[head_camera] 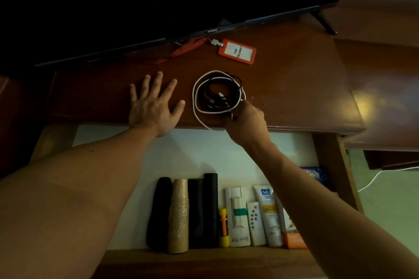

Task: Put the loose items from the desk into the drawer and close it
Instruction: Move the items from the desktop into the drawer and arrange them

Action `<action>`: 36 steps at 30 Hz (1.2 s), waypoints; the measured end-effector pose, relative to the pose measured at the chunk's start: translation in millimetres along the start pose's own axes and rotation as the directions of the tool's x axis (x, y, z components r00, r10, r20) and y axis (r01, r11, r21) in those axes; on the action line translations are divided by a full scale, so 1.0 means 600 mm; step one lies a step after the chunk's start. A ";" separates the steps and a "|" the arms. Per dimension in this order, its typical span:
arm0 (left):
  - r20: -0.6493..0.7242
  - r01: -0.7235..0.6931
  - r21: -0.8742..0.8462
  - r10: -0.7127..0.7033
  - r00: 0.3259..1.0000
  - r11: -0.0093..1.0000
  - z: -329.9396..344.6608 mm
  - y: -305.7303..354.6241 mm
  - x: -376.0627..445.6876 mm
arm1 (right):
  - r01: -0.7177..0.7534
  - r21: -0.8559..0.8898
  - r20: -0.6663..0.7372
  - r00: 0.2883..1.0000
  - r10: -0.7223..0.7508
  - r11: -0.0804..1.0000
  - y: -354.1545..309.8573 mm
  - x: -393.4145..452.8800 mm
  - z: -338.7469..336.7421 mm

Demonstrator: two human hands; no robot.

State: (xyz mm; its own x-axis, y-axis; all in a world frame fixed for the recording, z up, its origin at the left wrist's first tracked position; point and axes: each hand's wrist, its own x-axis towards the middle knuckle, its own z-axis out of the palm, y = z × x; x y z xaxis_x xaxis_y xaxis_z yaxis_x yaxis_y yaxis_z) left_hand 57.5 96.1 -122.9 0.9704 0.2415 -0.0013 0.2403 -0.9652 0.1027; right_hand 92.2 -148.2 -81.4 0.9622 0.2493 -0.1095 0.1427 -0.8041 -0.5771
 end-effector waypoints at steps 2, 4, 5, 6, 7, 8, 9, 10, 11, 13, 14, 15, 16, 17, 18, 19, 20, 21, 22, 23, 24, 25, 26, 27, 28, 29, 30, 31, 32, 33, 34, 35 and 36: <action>-0.005 -0.002 -0.005 0.002 1.000 1.000 0.000 0.000 0.000 | -0.075 0.074 0.005 0.997 0.075 0.994 0.008 0.006 -0.001; -0.006 -0.003 -0.008 0.003 1.000 1.000 -0.001 -0.001 0.000 | -0.152 0.139 0.021 0.988 0.151 0.979 0.012 0.010 -0.008; -0.005 -0.002 -0.007 0.002 1.000 1.000 -0.001 -0.001 0.000 | -0.188 0.168 0.027 0.982 0.186 0.968 0.013 0.010 -0.012; -0.003 -0.001 -0.006 0.001 1.000 1.000 -0.001 -0.001 0.000 | -0.223 0.187 0.032 0.975 0.221 0.957 0.011 0.008 -0.019; -0.002 0.001 -0.003 -0.001 1.000 1.000 -0.001 -0.001 -0.001 | -0.246 0.198 0.029 0.969 0.245 0.949 0.010 0.008 -0.025; 0.000 0.003 -0.001 -0.003 1.000 1.000 -0.001 0.000 -0.001 | -0.262 0.203 0.025 0.965 0.262 0.943 0.011 0.010 -0.029; 0.001 0.005 -0.001 -0.005 1.000 1.000 -0.001 0.000 -0.001 | -0.277 0.210 0.024 0.960 0.278 0.938 0.013 0.014 -0.033; 0.002 0.005 -0.001 -0.005 1.000 1.000 -0.001 0.000 -0.001 | -0.294 0.214 0.017 0.955 0.297 0.932 0.013 0.018 -0.037; 0.002 0.004 -0.001 -0.004 1.000 1.000 -0.002 0.000 -0.001 | -0.307 0.211 0.006 0.950 0.313 0.928 0.012 0.025 -0.039; -0.003 0.002 -0.004 -0.002 1.000 1.000 -0.003 0.000 -0.002 | -0.342 0.199 -0.009 0.937 0.350 0.918 0.008 0.038 -0.044; -0.006 0.001 -0.006 -0.001 1.000 1.000 -0.003 0.000 -0.002 | -0.353 0.204 -0.013 0.931 0.364 0.913 0.004 0.045 -0.046; -0.008 -0.001 -0.007 0.001 1.000 1.000 -0.003 -0.001 -0.003 | -0.368 0.211 -0.011 0.926 0.379 0.906 0.000 0.055 -0.047; -0.008 -0.005 -0.008 0.005 1.000 1.000 -0.003 -0.001 -0.003 | -0.386 0.208 0.004 0.919 0.394 0.899 -0.006 0.062 -0.050; -0.007 -0.009 -0.009 0.009 1.000 1.000 -0.004 -0.001 -0.003 | -0.401 0.190 0.018 0.914 0.405 0.896 -0.010 0.069 -0.051; -0.006 -0.011 -0.008 0.011 1.000 1.000 -0.004 -0.001 -0.003 | -0.413 0.147 0.034 0.910 0.413 0.899 -0.014 0.077 -0.053; -0.007 -0.011 -0.008 0.011 1.000 1.000 -0.003 -0.001 -0.003 | -0.423 0.099 0.043 0.906 0.421 0.901 -0.016 0.086 -0.054; -0.009 -0.010 -0.007 0.009 1.000 1.000 -0.003 -0.001 -0.003 | -0.428 0.058 0.043 0.903 0.426 0.902 -0.017 0.092 -0.053; -0.013 -0.008 -0.009 0.008 1.000 1.000 -0.002 -0.001 -0.003 | -0.423 0.027 0.042 0.906 0.422 0.906 -0.018 0.098 -0.051; -0.016 -0.008 -0.012 0.008 1.000 1.000 -0.001 -0.001 -0.003 | -0.404 -0.004 0.040 0.914 0.404 0.915 -0.021 0.101 -0.051; -0.019 -0.009 -0.015 0.008 1.000 1.000 -0.001 -0.001 -0.003 | -0.378 -0.031 0.044 0.925 0.379 0.925 -0.023 0.105 -0.050; -0.021 -0.009 -0.016 0.009 1.000 1.000 0.000 -0.002 -0.003 | -0.347 -0.056 0.045 0.936 0.350 0.936 -0.024 0.108 -0.048; -0.022 -0.009 -0.016 0.009 1.000 1.000 0.000 -0.002 -0.002 | -0.325 -0.080 0.049 0.943 0.330 0.942 -0.027 0.110 -0.047; -0.021 -0.010 -0.017 0.010 1.000 1.000 0.000 -0.003 -0.002 | -0.298 -0.103 0.053 0.951 0.304 0.949 -0.030 0.110 -0.045; -0.022 -0.011 -0.018 0.010 1.000 1.000 0.000 -0.003 -0.002 | -0.276 -0.118 0.053 0.957 0.283 0.954 -0.032 0.110 -0.044; -0.023 -0.012 -0.020 0.011 1.000 1.000 0.001 -0.002 -0.002 | -0.268 -0.127 0.049 0.960 0.276 0.955 -0.033 0.110 -0.042; -0.025 -0.013 -0.022 0.013 1.000 1.000 0.002 -0.002 -0.002 | -0.270 -0.129 0.040 0.960 0.277 0.954 -0.035 0.110 -0.042; -0.027 -0.015 -0.023 0.014 1.000 1.000 0.002 -0.002 -0.002 | -0.272 -0.133 0.030 0.960 0.278 0.953 -0.037 0.110 -0.042; -0.030 -0.016 -0.025 0.015 0.999 1.000 0.002 -0.002 -0.003 | -0.271 -0.142 0.024 0.961 0.277 0.952 -0.038 0.110 -0.041; -0.031 -0.016 -0.027 0.015 0.999 1.000 0.002 -0.002 -0.002 | -0.265 -0.158 0.021 0.962 0.271 0.951 -0.040 0.110 -0.041; -0.032 -0.015 -0.027 0.015 0.999 1.000 0.002 -0.002 -0.002 | -0.255 -0.178 0.023 0.964 0.264 0.950 -0.041 0.110 -0.040; -0.032 -0.015 -0.028 0.014 0.999 0.999 0.001 -0.002 -0.002 | -0.242 -0.196 0.027 0.967 0.252 0.950 -0.043 0.110 -0.039; -0.033 -0.015 -0.030 0.014 0.999 0.999 0.001 -0.002 -0.002 | -0.231 -0.206 0.031 0.970 0.242 0.951 -0.045 0.109 -0.037; -0.034 -0.015 -0.031 0.014 0.999 0.999 0.000 -0.002 -0.003 | -0.222 -0.209 0.033 0.972 0.234 0.952 -0.045 0.109 -0.036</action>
State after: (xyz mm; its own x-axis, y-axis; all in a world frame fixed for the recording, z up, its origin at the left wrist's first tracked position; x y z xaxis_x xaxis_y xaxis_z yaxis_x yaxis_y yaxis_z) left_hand 55.8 96.8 -123.3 0.9722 0.2317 0.0343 0.2253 -0.9651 0.1335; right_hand 156.5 -121.8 -55.9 0.9607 0.0718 -0.2680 -0.0293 -0.9342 -0.3557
